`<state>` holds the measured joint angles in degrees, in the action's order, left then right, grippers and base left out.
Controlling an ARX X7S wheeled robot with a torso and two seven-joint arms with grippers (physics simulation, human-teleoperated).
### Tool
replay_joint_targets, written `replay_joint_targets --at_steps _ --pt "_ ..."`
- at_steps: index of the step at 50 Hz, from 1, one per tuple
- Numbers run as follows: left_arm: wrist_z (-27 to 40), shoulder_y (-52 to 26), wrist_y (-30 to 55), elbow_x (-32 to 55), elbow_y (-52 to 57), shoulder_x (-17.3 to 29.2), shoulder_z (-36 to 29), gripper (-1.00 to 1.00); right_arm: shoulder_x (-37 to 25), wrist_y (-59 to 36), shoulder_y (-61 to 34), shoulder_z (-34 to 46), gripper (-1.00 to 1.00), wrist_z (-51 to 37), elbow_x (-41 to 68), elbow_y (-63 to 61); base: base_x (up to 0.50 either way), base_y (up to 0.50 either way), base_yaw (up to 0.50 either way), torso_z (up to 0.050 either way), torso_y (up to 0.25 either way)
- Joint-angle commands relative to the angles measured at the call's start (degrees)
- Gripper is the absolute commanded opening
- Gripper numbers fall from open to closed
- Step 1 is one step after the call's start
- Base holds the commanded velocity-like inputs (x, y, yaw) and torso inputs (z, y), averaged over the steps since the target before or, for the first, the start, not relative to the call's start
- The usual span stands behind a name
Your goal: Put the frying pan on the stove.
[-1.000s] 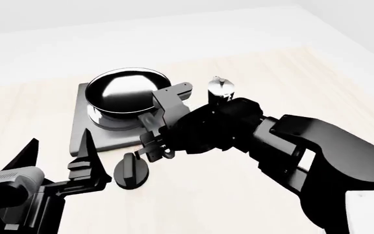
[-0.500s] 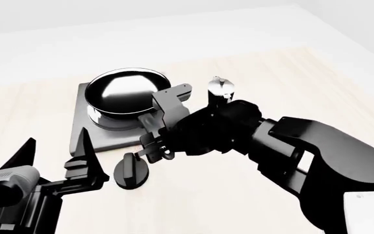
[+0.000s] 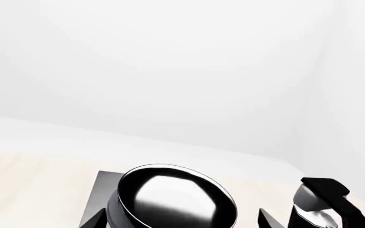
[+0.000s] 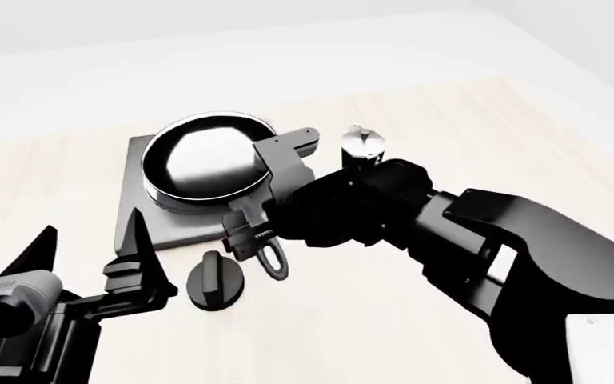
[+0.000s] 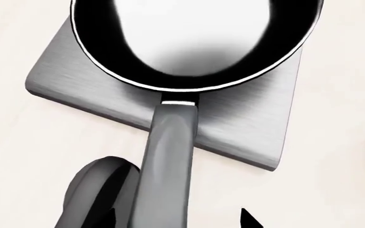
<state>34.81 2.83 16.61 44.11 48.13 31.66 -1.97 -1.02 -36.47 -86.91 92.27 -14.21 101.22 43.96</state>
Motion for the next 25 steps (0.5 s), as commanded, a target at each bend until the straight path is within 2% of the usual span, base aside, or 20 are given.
replay_joint_targets --at_steps 1,19,25 --pt "-1.83 0.28 -1.87 -0.22 -0.14 -1.07 1.67 1.00 1.01 0.34 -0.48 -1.63 1.00 1.00 -1.37 1.02 0.00 0.00 0.00 0.000 0.000" --pt "-1.43 0.31 -1.93 -0.08 0.26 -0.71 1.60 1.00 0.97 0.62 -0.71 -1.50 1.00 -0.58 -0.97 -0.57 0.00 0.00 0.00 0.000 0.000" --pt "-1.34 0.48 -1.89 -0.63 0.67 -0.67 1.13 1.00 -6.36 1.98 -0.25 -4.40 1.00 -9.43 1.80 -16.31 0.00 0.00 0.00 0.000 0.000"
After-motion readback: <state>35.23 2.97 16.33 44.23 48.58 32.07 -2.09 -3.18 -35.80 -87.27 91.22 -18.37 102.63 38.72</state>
